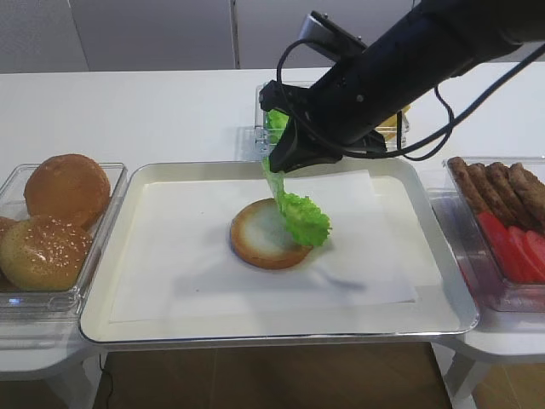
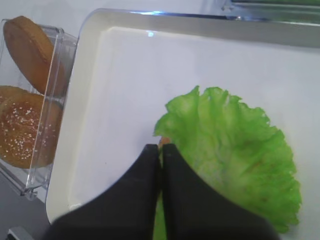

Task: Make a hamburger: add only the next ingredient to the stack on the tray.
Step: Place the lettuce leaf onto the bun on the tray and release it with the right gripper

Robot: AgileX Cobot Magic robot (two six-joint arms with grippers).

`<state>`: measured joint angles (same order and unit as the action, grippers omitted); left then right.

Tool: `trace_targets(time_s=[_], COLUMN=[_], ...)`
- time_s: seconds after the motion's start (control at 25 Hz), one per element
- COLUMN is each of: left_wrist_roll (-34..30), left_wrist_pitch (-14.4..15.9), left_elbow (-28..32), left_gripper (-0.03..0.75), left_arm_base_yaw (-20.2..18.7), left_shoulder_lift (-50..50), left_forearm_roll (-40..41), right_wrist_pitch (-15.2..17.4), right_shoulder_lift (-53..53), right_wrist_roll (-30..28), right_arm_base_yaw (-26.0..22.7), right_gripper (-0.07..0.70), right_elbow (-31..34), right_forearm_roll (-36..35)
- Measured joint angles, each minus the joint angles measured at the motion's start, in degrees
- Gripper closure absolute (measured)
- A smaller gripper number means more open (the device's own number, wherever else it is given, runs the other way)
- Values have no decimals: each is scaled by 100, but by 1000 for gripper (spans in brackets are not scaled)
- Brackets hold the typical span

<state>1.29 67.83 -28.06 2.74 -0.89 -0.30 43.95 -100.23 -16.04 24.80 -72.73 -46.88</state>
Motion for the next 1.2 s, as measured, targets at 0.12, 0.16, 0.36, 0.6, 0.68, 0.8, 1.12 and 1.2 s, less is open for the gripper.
trace_targets(time_s=[0.12,0.16,0.36,0.6,0.68,0.8,1.12,1.2], left_wrist_roll=[0,0,0,0,0,0,0,0], left_wrist_pitch=[0,0,0,0,0,0,0,0], left_elbow=[0,0,0,0,0,0,0,0], left_gripper=[413,413,413,413,413,413,413,413], left_arm_base_yaw=[0,0,0,0,0,0,0,0], left_shoulder_lift=[0,0,0,0,0,0,0,0], left_forearm_roll=[0,0,0,0,0,0,0,0], right_wrist_pitch=[34,48,47,99,129,188,563,774], right_shoulder_lift=[-81,-101,-151,-159,-159,-159,477,650], right_wrist_roll=[0,0,0,0,0,0,649,903], right_arm_base_yaw=[0,0,0,0,0,-12,-603,-833], right_gripper=[602,603,581,307,183,106,156,160], right_elbow=[0,0,0,0,0,0,0,0], right_forearm_roll=[-23,-34,-42,-42,-42,-31,1085,1622])
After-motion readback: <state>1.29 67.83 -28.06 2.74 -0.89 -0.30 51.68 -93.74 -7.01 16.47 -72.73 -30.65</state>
